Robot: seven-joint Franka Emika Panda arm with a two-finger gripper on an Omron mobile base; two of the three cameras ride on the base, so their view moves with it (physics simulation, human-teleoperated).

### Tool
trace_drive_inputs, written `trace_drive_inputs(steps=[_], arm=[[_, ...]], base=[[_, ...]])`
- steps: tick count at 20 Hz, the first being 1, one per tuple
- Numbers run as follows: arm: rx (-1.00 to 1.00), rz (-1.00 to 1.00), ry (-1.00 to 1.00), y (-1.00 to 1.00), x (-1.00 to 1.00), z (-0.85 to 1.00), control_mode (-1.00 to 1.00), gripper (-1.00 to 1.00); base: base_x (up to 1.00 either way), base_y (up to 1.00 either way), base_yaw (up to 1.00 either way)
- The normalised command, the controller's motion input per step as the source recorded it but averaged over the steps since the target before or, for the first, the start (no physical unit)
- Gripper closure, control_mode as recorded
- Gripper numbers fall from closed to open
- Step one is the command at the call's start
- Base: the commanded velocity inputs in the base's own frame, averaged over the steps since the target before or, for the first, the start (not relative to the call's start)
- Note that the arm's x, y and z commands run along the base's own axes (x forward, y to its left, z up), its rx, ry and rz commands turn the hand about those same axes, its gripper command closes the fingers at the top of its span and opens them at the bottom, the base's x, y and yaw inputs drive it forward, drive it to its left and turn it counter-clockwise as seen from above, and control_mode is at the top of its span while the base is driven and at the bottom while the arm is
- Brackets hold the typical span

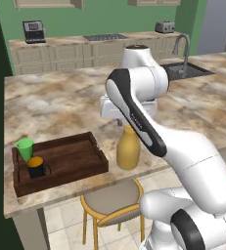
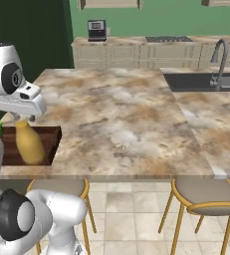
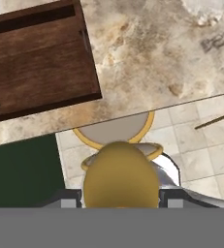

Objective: There is a tray on the dining counter. Grab the cup, mug, and pitcher and place them on the tray. The pitcher may be placed next to the tray if it cannot fit the tray.

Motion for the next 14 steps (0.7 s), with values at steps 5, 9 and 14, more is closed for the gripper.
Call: trace_drive_inputs(steps=[5, 9, 14], arm=[[0.0, 0.0, 0.0, 0.47, 0.65, -0.19, -1.0, 1.0], [0.0, 0.0, 0.0, 0.47, 0.55, -0.15, -1.0, 1.0], [0.0, 0.0, 0.0, 0.51, 0.62, -0.13, -1.0, 1.0]], base=[[0.0, 0.0, 0.0], [0.0, 0.0, 0.0], [0.0, 0.0, 0.0]])
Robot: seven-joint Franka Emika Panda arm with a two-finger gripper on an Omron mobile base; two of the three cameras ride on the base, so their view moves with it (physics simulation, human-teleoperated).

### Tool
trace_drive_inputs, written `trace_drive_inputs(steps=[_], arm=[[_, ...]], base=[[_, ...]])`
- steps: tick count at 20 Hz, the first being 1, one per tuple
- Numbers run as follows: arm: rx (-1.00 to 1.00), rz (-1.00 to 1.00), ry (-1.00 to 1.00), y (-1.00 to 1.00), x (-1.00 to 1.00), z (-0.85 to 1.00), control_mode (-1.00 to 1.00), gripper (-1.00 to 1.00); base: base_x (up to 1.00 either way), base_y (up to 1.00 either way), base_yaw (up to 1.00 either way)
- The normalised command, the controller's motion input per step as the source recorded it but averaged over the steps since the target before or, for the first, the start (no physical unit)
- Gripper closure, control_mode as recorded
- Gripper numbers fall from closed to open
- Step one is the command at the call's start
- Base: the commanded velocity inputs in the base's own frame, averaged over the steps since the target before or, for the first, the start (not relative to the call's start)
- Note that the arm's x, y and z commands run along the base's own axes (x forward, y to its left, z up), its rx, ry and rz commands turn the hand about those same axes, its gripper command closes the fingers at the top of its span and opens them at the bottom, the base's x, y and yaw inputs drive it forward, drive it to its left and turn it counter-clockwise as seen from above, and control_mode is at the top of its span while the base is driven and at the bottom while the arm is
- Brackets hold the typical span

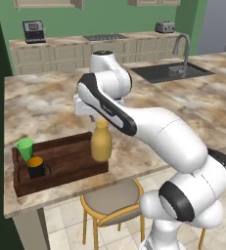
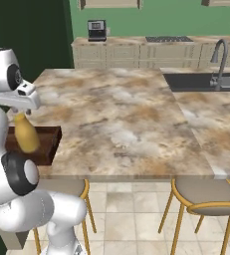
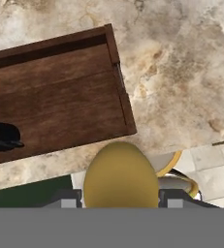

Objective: There is a tray on the dining counter. Grab the cup, mug, and pitcher and place them on the tray. The pitcher may be placed next to the tray if it cannot fit the tray.

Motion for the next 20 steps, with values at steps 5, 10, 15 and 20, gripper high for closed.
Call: trace_drive_inputs(steps=[5, 10, 15, 20], arm=[[0.0, 0.0, 0.0, 0.45, 0.64, -0.15, -1.0, 1.0], [0.0, 0.0, 0.0, 0.33, 0.62, -0.17, -1.0, 1.0], [0.0, 0.0, 0.05, 0.3, 0.48, -0.12, -1.0, 1.0], [0.0, 0.0, 0.13, 0.22, 0.28, -0.06, -1.0, 1.0]], base=[[0.0, 0.0, 0.0], [0.0, 0.0, 0.0], [0.0, 0.0, 0.0], [0.0, 0.0, 0.0]])
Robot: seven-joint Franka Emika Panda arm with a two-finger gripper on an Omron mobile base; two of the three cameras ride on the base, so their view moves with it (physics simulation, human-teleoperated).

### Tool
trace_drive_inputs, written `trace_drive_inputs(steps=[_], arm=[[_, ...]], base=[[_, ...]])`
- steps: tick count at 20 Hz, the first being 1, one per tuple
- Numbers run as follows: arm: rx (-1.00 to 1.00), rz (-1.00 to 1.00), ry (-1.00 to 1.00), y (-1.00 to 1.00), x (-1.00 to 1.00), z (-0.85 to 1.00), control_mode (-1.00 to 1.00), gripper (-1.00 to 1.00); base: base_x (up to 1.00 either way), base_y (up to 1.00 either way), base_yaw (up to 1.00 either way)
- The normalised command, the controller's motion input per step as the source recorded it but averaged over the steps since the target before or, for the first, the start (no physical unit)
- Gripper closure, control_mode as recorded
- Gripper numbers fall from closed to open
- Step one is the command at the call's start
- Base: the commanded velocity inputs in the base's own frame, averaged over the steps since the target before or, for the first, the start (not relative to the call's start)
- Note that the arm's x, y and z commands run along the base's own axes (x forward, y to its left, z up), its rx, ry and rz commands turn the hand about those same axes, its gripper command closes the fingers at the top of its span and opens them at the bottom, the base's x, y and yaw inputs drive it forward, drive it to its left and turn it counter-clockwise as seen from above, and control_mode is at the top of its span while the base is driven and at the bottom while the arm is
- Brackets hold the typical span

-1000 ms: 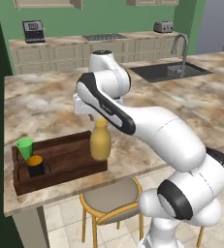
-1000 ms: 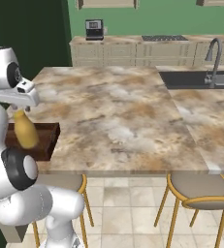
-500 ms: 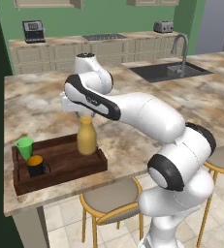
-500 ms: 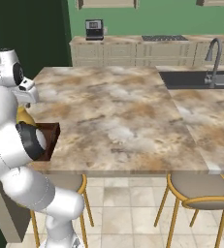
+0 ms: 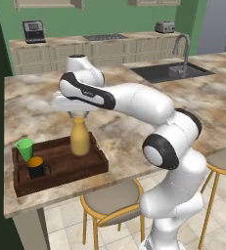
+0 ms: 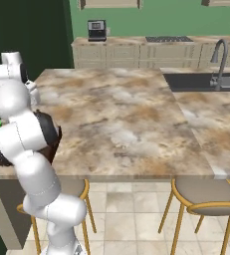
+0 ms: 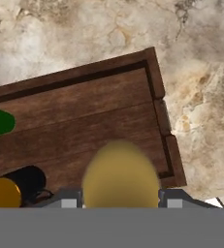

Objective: There is a tray on the dining counter. Grab the cup, mug, and pitcher and place them on the tray. The pitcher may be placed next to the tray if it cannot fit the tray.

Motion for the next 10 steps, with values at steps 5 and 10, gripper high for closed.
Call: trace_drive_inputs(steps=[5, 10], arm=[[0.0, 0.0, 0.17, 0.08, 0.16, -0.08, -1.0, 1.0], [0.0, 0.0, 0.1, 0.09, 0.17, -0.22, -1.0, 1.0]], base=[[0.0, 0.0, 0.0], [0.0, 0.0, 0.0]])
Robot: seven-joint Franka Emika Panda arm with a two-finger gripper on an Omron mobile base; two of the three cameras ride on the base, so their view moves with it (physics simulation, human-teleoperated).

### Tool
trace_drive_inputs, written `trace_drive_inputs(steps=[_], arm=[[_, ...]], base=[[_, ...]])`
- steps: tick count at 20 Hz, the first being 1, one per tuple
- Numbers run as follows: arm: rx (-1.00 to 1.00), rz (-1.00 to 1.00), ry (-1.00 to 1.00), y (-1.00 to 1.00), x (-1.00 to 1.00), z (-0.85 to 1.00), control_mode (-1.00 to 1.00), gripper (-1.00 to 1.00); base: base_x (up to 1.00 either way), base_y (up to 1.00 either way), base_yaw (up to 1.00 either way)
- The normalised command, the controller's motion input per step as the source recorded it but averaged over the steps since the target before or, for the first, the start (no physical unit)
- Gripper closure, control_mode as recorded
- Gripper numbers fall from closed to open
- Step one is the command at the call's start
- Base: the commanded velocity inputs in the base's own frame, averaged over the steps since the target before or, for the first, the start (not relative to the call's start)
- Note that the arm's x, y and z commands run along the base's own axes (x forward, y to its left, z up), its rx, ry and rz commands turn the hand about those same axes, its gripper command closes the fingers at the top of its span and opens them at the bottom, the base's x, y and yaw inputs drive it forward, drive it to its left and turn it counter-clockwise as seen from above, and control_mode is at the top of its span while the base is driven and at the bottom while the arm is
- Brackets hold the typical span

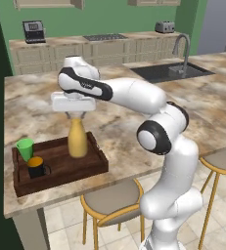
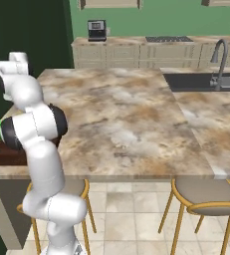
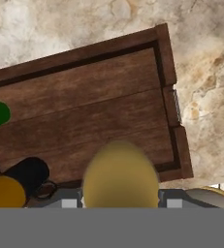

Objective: There is a tray on the dining counter. Grab the cup, mug, and pitcher and place them on the tray. The pitcher may be placed next to the tray if it cannot fit the tray.

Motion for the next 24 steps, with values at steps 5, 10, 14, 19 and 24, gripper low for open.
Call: trace_drive_inputs(steps=[5, 10, 14, 19, 24], arm=[[-0.01, 0.0, 0.01, 0.11, 0.18, -0.26, -1.0, 1.0], [-0.04, 0.0, 0.0, 0.1, 0.17, -0.24, -1.0, 1.0], [-0.03, 0.0, 0.0, 0.05, 0.08, -0.23, -1.0, 1.0], [0.0, 0.0, 0.0, 0.03, 0.0, -0.16, -1.0, 1.0], [0.0, 0.0, 0.0, 0.03, 0.0, -0.17, -1.0, 1.0]], base=[[0.0, 0.0, 0.0], [0.0, 0.0, 0.0], [0.0, 0.0, 0.0], [0.0, 0.0, 0.0], [0.0, 0.0, 0.0]])
